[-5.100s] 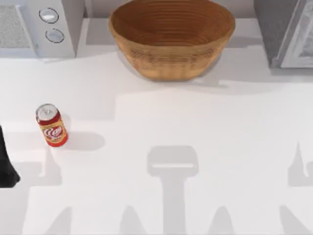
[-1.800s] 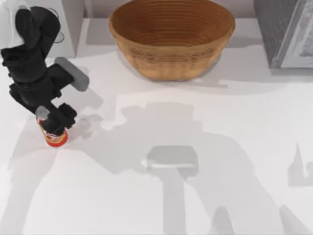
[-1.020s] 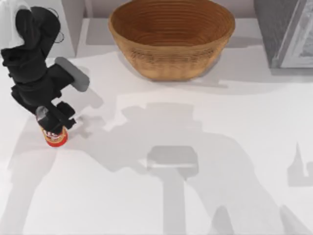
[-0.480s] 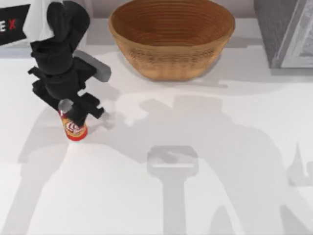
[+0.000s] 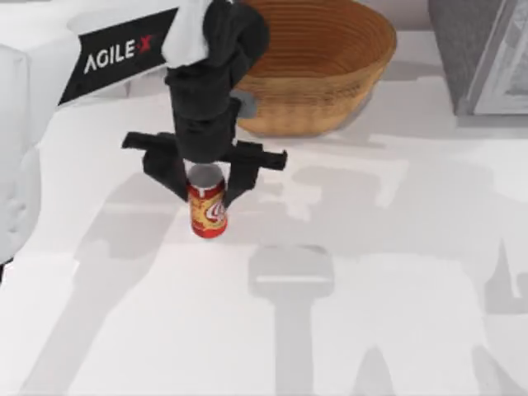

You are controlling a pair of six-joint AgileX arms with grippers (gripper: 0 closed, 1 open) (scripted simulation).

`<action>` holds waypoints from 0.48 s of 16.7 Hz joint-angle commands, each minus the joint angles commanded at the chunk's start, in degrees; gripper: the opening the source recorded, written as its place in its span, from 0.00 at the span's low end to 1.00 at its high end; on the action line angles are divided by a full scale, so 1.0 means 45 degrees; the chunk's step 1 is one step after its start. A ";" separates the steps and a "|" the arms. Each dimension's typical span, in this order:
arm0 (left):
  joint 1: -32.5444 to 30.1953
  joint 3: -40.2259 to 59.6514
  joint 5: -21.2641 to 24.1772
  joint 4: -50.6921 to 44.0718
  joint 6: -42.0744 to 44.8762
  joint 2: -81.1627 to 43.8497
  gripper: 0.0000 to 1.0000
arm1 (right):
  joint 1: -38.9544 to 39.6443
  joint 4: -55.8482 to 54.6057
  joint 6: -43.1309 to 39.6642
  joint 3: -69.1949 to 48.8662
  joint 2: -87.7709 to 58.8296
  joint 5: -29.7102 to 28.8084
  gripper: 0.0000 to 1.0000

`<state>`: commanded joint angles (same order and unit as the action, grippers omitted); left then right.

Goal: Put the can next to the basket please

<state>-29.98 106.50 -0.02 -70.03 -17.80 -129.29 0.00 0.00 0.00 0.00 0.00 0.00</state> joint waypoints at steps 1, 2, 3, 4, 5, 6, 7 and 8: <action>-0.0328 0.0409 -0.0002 -0.0194 -0.0942 -0.0199 0.00 | 0.0000 0.0000 0.0000 0.0000 0.0000 0.0000 1.00; -0.0621 0.0782 -0.0008 -0.0343 -0.1736 -0.0360 0.00 | 0.0000 0.0000 0.0000 0.0000 0.0000 0.0000 1.00; -0.0876 0.1119 -0.0016 -0.0451 -0.2403 -0.0486 0.00 | 0.0000 0.0000 0.0000 0.0000 0.0000 0.0000 1.00; -0.1090 0.1414 -0.0026 -0.0521 -0.2943 -0.0580 0.00 | 0.0000 0.0000 0.0000 0.0000 0.0000 0.0000 1.00; -0.1251 0.1647 -0.0036 -0.0554 -0.3334 -0.0644 0.00 | 0.0000 0.0000 0.0000 0.0000 0.0000 0.0000 1.00; -0.1358 0.1812 -0.0044 -0.0564 -0.3593 -0.0684 0.00 | 0.0000 0.0000 0.0000 0.0000 0.0000 0.0000 1.00; -0.1412 0.1897 -0.0049 -0.0564 -0.3722 -0.0702 0.00 | 0.0000 0.0000 0.0000 0.0000 0.0000 0.0000 1.00; -0.1415 0.1902 -0.0050 -0.0564 -0.3730 -0.0703 0.00 | 0.0000 0.0000 0.0000 0.0000 0.0000 0.0000 1.00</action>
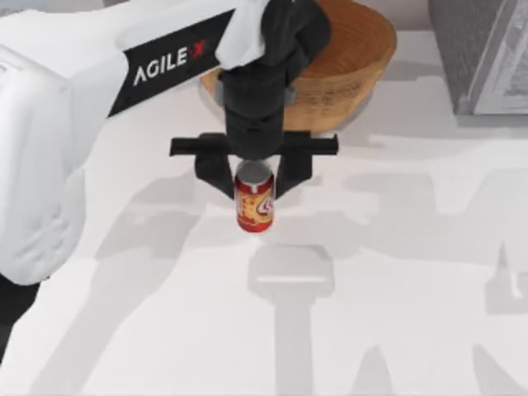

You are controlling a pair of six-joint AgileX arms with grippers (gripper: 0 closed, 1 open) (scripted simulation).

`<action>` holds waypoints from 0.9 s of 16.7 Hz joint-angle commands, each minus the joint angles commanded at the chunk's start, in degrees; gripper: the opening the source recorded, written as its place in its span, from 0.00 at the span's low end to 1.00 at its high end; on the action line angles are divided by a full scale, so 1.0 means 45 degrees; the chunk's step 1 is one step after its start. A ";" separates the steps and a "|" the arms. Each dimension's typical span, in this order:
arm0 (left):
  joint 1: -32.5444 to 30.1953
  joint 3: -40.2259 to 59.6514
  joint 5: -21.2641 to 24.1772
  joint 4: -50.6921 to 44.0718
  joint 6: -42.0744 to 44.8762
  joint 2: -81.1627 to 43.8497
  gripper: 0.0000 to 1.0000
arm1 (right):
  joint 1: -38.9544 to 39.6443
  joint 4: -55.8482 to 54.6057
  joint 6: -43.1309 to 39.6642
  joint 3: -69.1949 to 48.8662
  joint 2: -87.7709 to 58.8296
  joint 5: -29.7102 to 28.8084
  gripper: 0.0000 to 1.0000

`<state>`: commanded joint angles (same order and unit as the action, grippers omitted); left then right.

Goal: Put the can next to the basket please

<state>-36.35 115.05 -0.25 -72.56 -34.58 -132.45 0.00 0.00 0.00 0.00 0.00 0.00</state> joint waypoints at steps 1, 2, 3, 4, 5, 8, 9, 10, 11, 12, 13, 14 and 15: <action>0.0000 0.0000 0.0000 0.0000 0.0000 0.0000 0.00 | 0.0000 0.0000 0.0000 0.0000 0.0000 0.0000 1.00; 0.0000 0.0000 0.0000 0.0000 0.0000 0.0000 0.00 | 0.0000 0.0000 0.0000 0.0000 0.0000 0.0000 1.00; 0.0062 -0.0040 0.0007 0.0016 0.0035 0.0038 0.00 | 0.0000 0.0000 0.0000 0.0000 0.0000 0.0000 1.00; 0.0052 -0.0061 0.0006 0.0044 0.0036 0.0029 0.00 | 0.0000 0.0000 0.0000 0.0000 0.0000 0.0000 1.00; 0.0043 -0.0116 0.0004 0.0116 0.0027 0.0015 0.00 | 0.0000 0.0000 0.0000 0.0000 0.0000 0.0000 1.00; 0.0010 -0.0301 0.0004 0.0324 0.0008 -0.0038 0.00 | 0.0000 0.0000 0.0000 0.0000 0.0000 0.0000 1.00; 0.0004 -0.0337 0.0000 0.0376 0.0004 -0.0039 0.00 | 0.0000 0.0000 0.0000 0.0000 0.0000 0.0000 1.00; 0.0004 -0.0337 0.0000 0.0376 0.0004 -0.0039 0.00 | 0.0000 0.0000 0.0000 0.0000 0.0000 0.0000 1.00; 0.0004 -0.0337 0.0000 0.0376 0.0004 -0.0039 0.00 | 0.0000 0.0000 0.0000 0.0000 0.0000 0.0000 1.00; 0.0004 -0.0337 0.0000 0.0376 0.0004 -0.0039 0.00 | 0.0000 0.0000 0.0000 0.0000 0.0000 0.0000 1.00; 0.0004 -0.0337 0.0000 0.0376 0.0004 -0.0039 0.08 | 0.0000 0.0000 0.0000 0.0000 0.0000 0.0000 1.00; 0.0004 -0.0337 0.0000 0.0376 0.0004 -0.0039 0.15 | 0.0000 0.0000 0.0000 0.0000 0.0000 0.0000 1.00; 0.0004 -0.0337 0.0000 0.0376 0.0004 -0.0039 0.23 | 0.0000 0.0000 0.0000 0.0000 0.0000 0.0000 1.00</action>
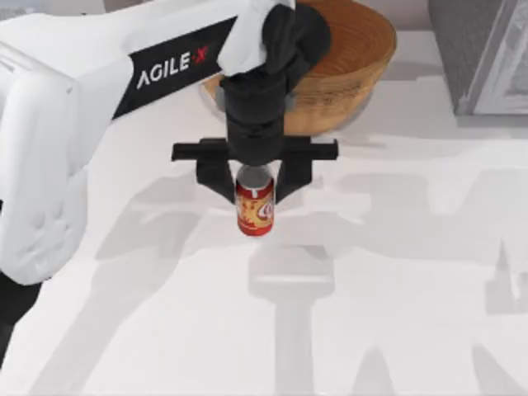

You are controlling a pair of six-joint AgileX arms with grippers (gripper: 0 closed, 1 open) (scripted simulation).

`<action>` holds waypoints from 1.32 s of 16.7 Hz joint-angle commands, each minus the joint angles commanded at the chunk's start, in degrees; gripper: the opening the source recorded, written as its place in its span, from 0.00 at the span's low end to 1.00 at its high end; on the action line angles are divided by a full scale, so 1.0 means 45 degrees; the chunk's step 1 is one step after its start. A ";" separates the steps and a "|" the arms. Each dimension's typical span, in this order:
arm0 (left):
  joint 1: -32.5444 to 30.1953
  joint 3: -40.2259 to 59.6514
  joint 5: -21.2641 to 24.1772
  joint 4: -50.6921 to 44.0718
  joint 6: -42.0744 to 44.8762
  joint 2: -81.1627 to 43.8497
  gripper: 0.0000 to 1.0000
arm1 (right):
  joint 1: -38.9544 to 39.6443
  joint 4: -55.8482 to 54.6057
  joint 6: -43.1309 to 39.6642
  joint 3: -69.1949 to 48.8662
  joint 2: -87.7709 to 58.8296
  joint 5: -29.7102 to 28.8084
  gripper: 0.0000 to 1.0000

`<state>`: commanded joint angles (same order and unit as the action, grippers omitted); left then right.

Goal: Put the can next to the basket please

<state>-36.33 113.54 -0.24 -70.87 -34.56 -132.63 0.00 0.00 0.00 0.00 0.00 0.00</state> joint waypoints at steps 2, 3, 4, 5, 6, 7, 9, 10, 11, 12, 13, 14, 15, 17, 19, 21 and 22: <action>0.0000 0.0000 0.0000 0.0000 0.0000 0.0000 0.38 | 0.0000 0.0000 0.0000 0.0000 0.0000 0.0000 1.00; 0.0000 0.0000 0.0000 0.0000 0.0000 0.0000 0.45 | 0.0000 0.0000 0.0000 0.0000 0.0000 0.0000 1.00; 0.0000 0.0000 0.0000 0.0000 0.0000 0.0000 0.53 | 0.0000 0.0000 0.0000 0.0000 0.0000 0.0000 1.00; 0.0000 0.0000 0.0000 0.0000 0.0000 0.0000 0.60 | 0.0000 0.0000 0.0000 0.0000 0.0000 0.0000 1.00; 0.0000 0.0000 0.0000 0.0000 0.0000 0.0000 0.68 | 0.0000 0.0000 0.0000 0.0000 0.0000 0.0000 1.00; 0.0000 0.0000 0.0000 0.0000 0.0000 0.0000 0.75 | 0.0000 0.0000 0.0000 0.0000 0.0000 0.0000 1.00; 0.0000 0.0000 0.0000 0.0000 0.0000 0.0000 0.90 | 0.0000 0.0000 0.0000 0.0000 0.0000 0.0000 1.00; 0.0000 0.0000 0.0000 0.0000 0.0000 0.0000 0.98 | 0.0000 0.0000 0.0000 0.0000 0.0000 0.0000 1.00; 0.0000 0.0000 0.0000 0.0000 0.0000 0.0000 1.00 | 0.0000 0.0000 0.0000 0.0000 0.0000 0.0000 1.00; 0.0000 0.0000 0.0000 0.0000 0.0000 0.0000 1.00 | 0.0000 0.0000 0.0000 0.0000 0.0000 0.0000 1.00; 0.0000 0.0000 0.0000 0.0000 0.0000 0.0000 1.00 | 0.0000 0.0000 0.0000 0.0000 0.0000 0.0000 1.00; 0.0000 0.0000 0.0000 0.0000 0.0000 0.0000 1.00 | 0.0000 0.0000 0.0000 0.0000 0.0000 0.0000 1.00; 0.0000 0.0000 0.0000 0.0000 0.0000 0.0000 1.00 | 0.0000 0.0000 0.0000 0.0000 0.0000 0.0000 1.00; 0.0000 0.0000 0.0000 0.0000 0.0000 0.0000 1.00 | 0.0000 0.0000 0.0000 0.0000 0.0000 0.0000 1.00; 0.0026 0.0002 0.0000 -0.0002 0.0000 -0.0002 1.00 | 0.0000 0.0000 0.0000 0.0000 0.0000 0.0000 1.00; -0.0001 0.0171 0.0000 -0.0177 0.0011 -0.0010 1.00 | 0.0000 0.0000 0.0000 0.0000 0.0000 0.0000 1.00; -0.0028 0.0377 -0.0002 -0.0391 0.0027 -0.0014 1.00 | 0.0000 0.0000 0.0000 0.0000 0.0000 0.0000 1.00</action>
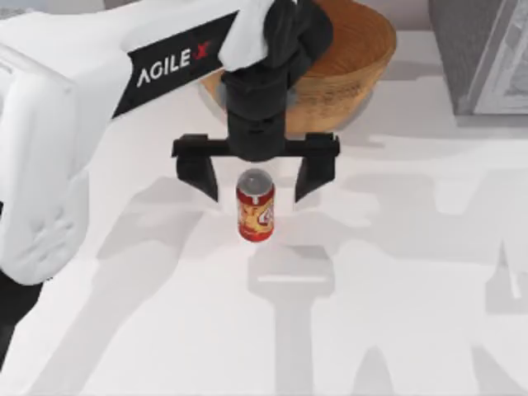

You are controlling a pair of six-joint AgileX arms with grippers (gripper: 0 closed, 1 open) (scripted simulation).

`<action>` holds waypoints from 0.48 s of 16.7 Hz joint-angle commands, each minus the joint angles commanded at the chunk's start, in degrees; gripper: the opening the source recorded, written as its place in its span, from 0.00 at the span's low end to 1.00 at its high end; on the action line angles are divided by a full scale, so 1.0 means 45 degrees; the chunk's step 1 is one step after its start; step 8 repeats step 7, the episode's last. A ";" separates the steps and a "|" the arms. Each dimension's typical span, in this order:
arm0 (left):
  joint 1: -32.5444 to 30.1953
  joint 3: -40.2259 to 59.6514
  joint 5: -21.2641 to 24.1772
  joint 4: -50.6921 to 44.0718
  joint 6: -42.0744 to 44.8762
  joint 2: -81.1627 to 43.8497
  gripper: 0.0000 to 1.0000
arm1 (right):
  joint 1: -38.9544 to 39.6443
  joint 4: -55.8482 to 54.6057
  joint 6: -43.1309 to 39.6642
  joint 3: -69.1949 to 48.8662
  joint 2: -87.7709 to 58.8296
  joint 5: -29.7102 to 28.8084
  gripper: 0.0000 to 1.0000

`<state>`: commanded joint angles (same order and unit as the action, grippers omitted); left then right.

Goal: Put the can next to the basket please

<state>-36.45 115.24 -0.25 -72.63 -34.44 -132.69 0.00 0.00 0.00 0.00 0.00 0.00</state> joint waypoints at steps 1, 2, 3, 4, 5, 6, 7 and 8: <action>-0.0023 0.0249 0.0000 -0.0263 0.0018 -0.0001 1.00 | 0.0000 0.0000 0.0000 0.0000 0.0000 0.0000 1.00; -0.0022 0.0518 0.0003 -0.0557 0.0016 -0.0004 1.00 | 0.0000 0.0000 0.0000 0.0000 0.0000 0.0000 1.00; 0.0003 0.0795 0.0006 -0.0853 -0.0009 -0.0008 1.00 | 0.0000 0.0000 0.0000 0.0000 0.0000 0.0000 1.00; 0.0029 0.1065 0.0008 -0.1125 -0.0035 -0.0005 1.00 | 0.0000 0.0000 0.0000 0.0000 0.0000 0.0000 1.00; 0.0039 0.1304 0.0008 -0.1355 -0.0043 0.0011 1.00 | 0.0000 0.0000 0.0000 0.0000 0.0000 0.0000 1.00; 0.0040 0.1484 0.0005 -0.1524 -0.0040 0.0037 1.00 | 0.0000 0.0000 0.0000 0.0000 0.0000 0.0000 1.00; 0.0041 0.1566 0.0001 -0.1595 -0.0040 0.0054 1.00 | 0.0000 0.0000 0.0000 0.0000 0.0000 0.0000 1.00; 0.0041 0.1566 0.0001 -0.1595 -0.0040 0.0054 1.00 | 0.0000 0.0000 0.0000 0.0000 0.0000 0.0000 1.00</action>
